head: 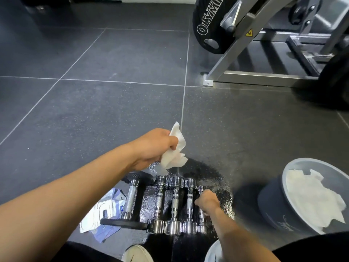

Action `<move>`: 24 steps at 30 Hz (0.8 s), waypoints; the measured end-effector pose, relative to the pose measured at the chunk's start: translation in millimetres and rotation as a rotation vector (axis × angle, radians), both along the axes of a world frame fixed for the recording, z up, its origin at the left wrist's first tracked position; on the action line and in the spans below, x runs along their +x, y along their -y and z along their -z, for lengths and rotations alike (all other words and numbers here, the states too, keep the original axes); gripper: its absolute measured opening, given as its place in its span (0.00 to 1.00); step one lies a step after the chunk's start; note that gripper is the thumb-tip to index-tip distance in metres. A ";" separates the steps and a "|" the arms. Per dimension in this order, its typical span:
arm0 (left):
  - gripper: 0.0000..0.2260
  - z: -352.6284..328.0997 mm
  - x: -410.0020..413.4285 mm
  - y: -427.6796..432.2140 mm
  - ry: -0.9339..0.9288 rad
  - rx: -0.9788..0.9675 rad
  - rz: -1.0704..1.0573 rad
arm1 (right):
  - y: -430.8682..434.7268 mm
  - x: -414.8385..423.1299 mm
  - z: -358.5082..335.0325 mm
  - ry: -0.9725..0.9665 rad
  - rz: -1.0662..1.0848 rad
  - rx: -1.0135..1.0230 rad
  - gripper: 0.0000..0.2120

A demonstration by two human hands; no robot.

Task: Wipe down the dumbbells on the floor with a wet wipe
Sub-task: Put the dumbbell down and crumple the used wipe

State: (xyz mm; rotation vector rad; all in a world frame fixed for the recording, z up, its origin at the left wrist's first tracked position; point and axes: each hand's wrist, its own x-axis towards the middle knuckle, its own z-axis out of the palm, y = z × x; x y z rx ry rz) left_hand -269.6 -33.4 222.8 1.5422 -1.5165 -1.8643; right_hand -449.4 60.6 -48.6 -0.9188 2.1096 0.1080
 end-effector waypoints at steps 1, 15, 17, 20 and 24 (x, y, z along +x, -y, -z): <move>0.07 -2.7 -0.2 -0.2 -0.012 0.006 -0.013 | 6.7 -4.0 -9.0 0.014 0.003 -0.018 0.04; 0.14 -35.5 -2.4 11.0 -0.265 -0.132 -0.491 | 67.6 17.4 -252.1 1.274 0.392 -0.473 0.25; 0.13 -39.6 -3.7 10.0 -0.241 -0.208 -0.455 | 64.6 14.8 -277.0 1.249 0.407 -0.575 0.19; 0.10 -45.4 -6.5 5.1 -0.226 -0.263 -0.391 | 57.8 5.4 -301.6 1.236 0.372 -0.637 0.11; 0.08 -54.0 -29.1 -8.2 -0.305 -0.218 -0.369 | 46.8 -14.3 -323.1 1.115 0.275 -0.710 0.16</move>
